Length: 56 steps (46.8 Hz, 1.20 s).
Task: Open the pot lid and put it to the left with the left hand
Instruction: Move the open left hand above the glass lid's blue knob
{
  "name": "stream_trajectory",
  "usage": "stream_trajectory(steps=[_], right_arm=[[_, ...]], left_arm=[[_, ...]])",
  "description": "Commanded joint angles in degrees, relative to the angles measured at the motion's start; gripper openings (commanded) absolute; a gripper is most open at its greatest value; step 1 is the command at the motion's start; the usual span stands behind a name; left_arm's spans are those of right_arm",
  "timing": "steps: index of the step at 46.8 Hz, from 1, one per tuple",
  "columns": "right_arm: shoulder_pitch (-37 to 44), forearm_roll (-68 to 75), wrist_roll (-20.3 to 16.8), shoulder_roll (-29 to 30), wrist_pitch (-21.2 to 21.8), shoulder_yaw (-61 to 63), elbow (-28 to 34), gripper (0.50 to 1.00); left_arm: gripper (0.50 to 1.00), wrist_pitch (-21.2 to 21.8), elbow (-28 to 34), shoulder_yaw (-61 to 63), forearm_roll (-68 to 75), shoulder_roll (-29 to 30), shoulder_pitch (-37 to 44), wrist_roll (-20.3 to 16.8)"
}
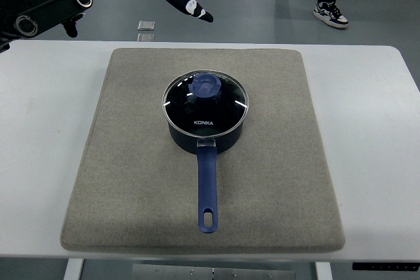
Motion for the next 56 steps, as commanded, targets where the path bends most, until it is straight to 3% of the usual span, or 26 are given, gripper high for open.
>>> stream_trajectory(steps=[1, 11, 29, 42, 56], right_arm=[[0.0, 0.0, 0.0, 0.0, 0.0, 0.0, 0.0, 0.917], [0.0, 0.0, 0.0, 0.0, 0.0, 0.0, 0.0, 0.917], [0.0, 0.0, 0.0, 0.0, 0.0, 0.0, 0.0, 0.917], [0.0, 0.0, 0.0, 0.0, 0.0, 0.0, 0.0, 0.917], [0.0, 0.0, 0.0, 0.0, 0.0, 0.0, 0.0, 0.917]], left_arm=[[0.988, -0.3, -3.1, 0.0, 7.6, 0.7, -0.5, -1.7], [0.990, -1.4, -6.7, 0.3, 21.1, 0.9, -1.0, -8.1], [0.988, -8.5, -9.3, 0.7, 31.4, 3.9, -5.4, -8.1], [0.988, -19.2, -14.4, 0.5, 33.8, 5.2, -7.0, -8.1], [0.988, -19.1, -11.0, 0.7, 39.4, 4.3, -11.2, -8.1]])
